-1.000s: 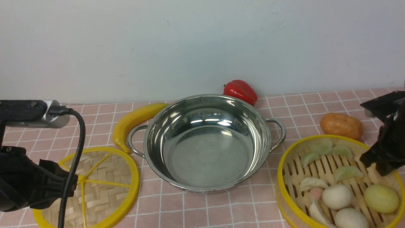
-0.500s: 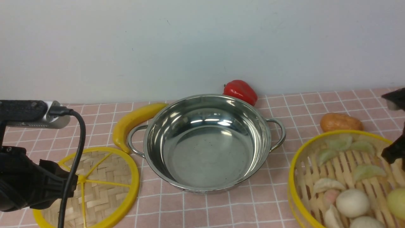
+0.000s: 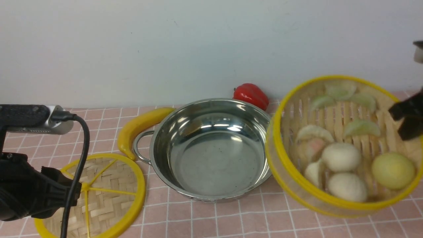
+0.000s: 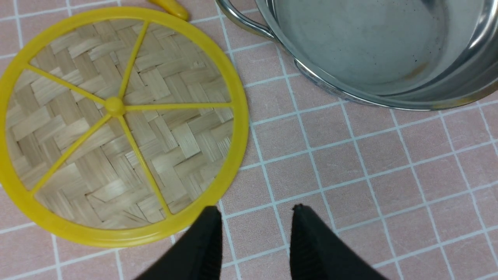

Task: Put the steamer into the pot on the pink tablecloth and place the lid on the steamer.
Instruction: 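Place the bamboo steamer basket of food into the steel pot with the right gripper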

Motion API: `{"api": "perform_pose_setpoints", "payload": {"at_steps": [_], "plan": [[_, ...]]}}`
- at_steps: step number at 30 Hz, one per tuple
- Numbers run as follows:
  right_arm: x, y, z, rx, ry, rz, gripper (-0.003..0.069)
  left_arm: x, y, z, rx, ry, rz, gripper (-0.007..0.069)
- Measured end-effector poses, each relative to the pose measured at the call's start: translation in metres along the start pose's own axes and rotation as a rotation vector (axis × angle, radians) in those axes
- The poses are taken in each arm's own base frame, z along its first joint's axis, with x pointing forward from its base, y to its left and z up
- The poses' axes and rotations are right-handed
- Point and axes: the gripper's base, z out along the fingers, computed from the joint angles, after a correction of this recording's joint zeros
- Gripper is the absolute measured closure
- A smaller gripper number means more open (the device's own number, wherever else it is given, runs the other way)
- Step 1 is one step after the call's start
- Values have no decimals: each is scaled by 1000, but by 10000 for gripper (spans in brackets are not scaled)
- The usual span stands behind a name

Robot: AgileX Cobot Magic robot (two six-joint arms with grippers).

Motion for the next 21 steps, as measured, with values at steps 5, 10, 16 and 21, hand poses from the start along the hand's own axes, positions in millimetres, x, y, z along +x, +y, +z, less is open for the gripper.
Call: {"api": "perform_pose_setpoints", "payload": {"at_steps": [5, 10, 16, 21], "plan": [[-45, 47, 1, -71, -74, -35, 601, 0, 0, 0, 1, 0, 1, 382], [-80, 101, 34, -127, -72, -85, 601, 0, 0, 0, 1, 0, 1, 382], [-97, 148, 86, -157, -29, -134, 601, 0, 0, 0, 1, 0, 1, 382], [-101, 165, 126, -139, 17, -164, 601, 0, 0, 0, 1, 0, 1, 382]]}}
